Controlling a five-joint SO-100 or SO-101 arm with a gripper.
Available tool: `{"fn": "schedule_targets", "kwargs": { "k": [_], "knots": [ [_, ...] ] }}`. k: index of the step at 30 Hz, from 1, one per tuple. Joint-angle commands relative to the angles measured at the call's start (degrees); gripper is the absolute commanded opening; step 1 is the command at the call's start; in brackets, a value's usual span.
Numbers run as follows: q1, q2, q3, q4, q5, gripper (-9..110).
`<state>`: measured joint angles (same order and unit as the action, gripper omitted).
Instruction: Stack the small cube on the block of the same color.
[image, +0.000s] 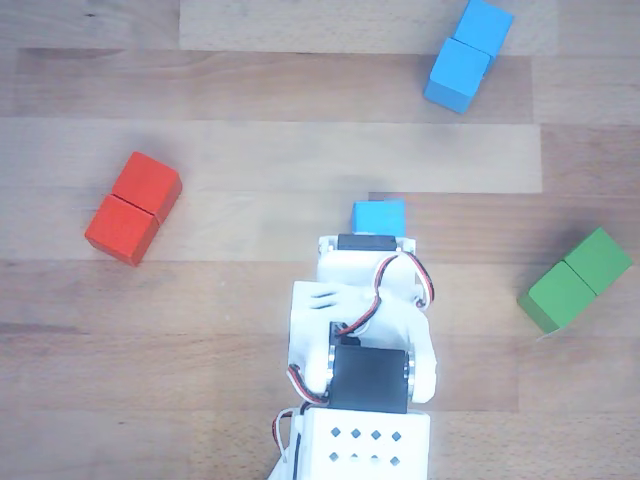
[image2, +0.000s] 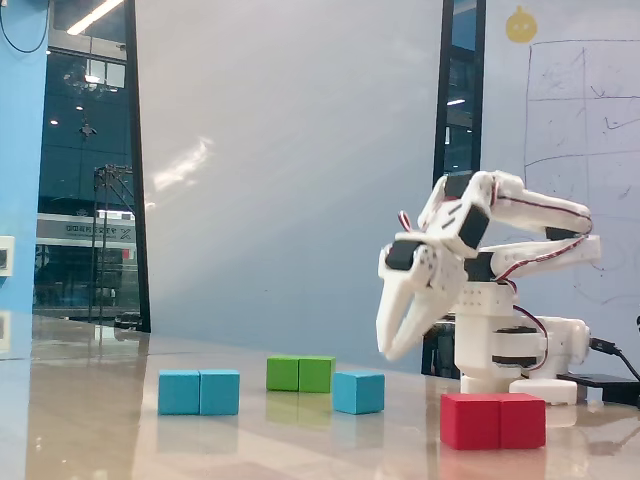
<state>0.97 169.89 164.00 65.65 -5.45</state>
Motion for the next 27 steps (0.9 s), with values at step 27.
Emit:
{"fn": "schedule_targets", "kwargs": {
  "k": [27],
  "knots": [
    [0.4,-57.4,-62.1,20.7,0.6,1]
  ]
}}
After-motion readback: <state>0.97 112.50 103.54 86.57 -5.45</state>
